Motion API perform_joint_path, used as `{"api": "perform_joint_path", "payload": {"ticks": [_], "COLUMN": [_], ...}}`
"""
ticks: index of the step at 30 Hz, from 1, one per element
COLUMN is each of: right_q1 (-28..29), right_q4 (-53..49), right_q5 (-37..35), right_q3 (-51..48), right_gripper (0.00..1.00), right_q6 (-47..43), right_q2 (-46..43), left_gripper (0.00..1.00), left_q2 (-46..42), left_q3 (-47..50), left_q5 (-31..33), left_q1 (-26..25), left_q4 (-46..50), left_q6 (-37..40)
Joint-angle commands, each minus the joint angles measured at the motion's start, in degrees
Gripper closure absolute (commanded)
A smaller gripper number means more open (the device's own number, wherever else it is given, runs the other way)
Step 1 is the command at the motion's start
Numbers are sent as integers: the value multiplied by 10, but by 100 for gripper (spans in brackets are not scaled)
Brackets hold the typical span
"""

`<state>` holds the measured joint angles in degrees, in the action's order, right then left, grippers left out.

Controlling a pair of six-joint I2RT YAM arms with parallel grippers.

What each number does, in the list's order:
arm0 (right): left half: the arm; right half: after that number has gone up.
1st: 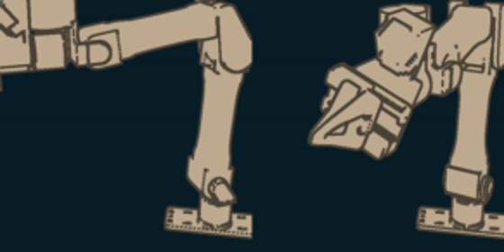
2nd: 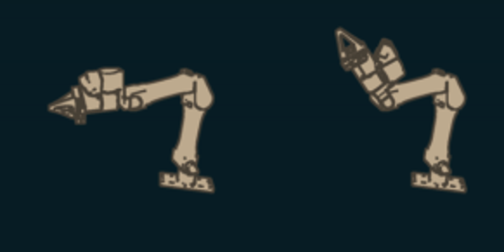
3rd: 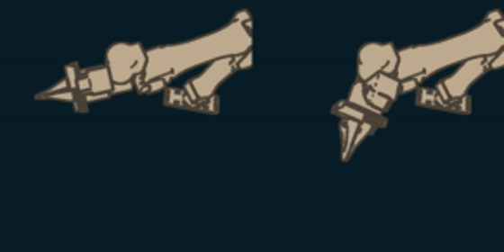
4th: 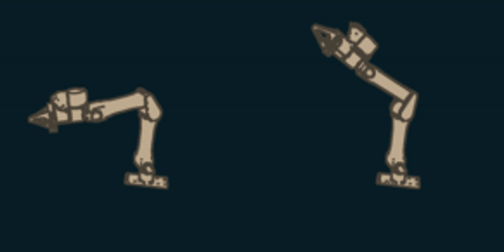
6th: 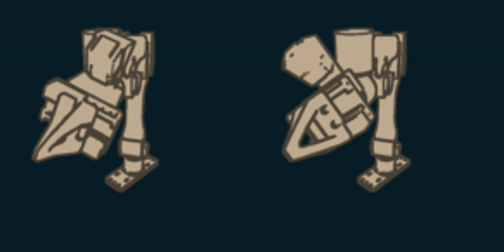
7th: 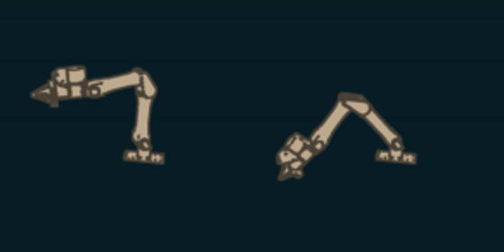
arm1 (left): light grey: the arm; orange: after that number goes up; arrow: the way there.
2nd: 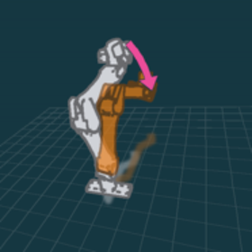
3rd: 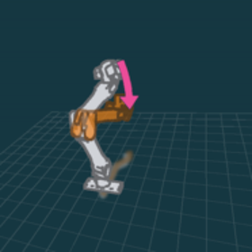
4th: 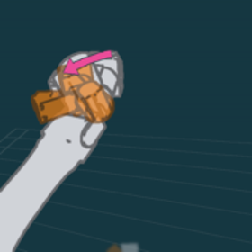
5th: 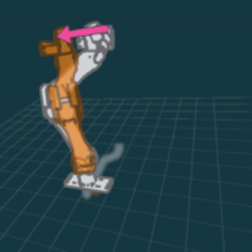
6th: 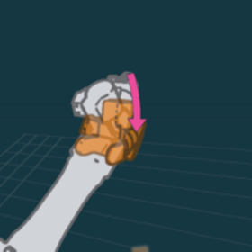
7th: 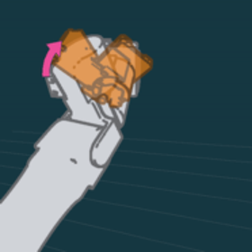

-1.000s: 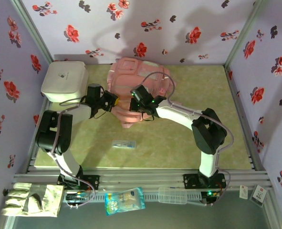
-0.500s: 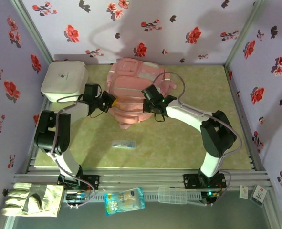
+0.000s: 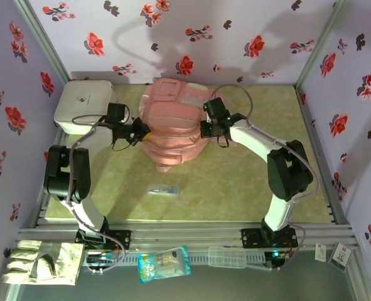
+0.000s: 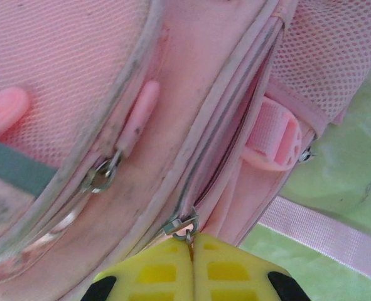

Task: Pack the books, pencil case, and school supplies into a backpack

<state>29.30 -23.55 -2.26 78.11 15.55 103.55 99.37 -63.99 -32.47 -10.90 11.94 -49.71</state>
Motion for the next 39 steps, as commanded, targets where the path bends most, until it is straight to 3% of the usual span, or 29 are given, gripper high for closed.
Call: {"api": "perform_joint_path", "payload": {"ticks": [1, 12, 18, 30, 35, 39], "right_q1": [-39, -66, -86, -105, -120, -127], "right_q4": [-4, -47, -26, -61, -73, -108], "right_q5": [-60, -82, 14, 30, -39, -41], "right_q3": [41, 115, 129, 211, 253, 293], "right_gripper": [100, 100, 100, 98, 97, 90], "right_q6": [-9, 31, -85, -185, -128, -73], "right_q2": [24, 82, 90, 124, 159, 185], "left_gripper": [100, 100, 100, 100, 100, 100], "left_q2": [-15, -18, -22, -18, -18, -17], "left_q3": [-1, -14, -12, -18, -18, -17], "left_q5": [-2, -5, -5, -5, -5, -14], "left_q1": [25, 36, 37, 37, 37, 37], "left_q4": [96, 122, 125, 139, 142, 138], "left_q6": [74, 108, 115, 143, 151, 150]}}
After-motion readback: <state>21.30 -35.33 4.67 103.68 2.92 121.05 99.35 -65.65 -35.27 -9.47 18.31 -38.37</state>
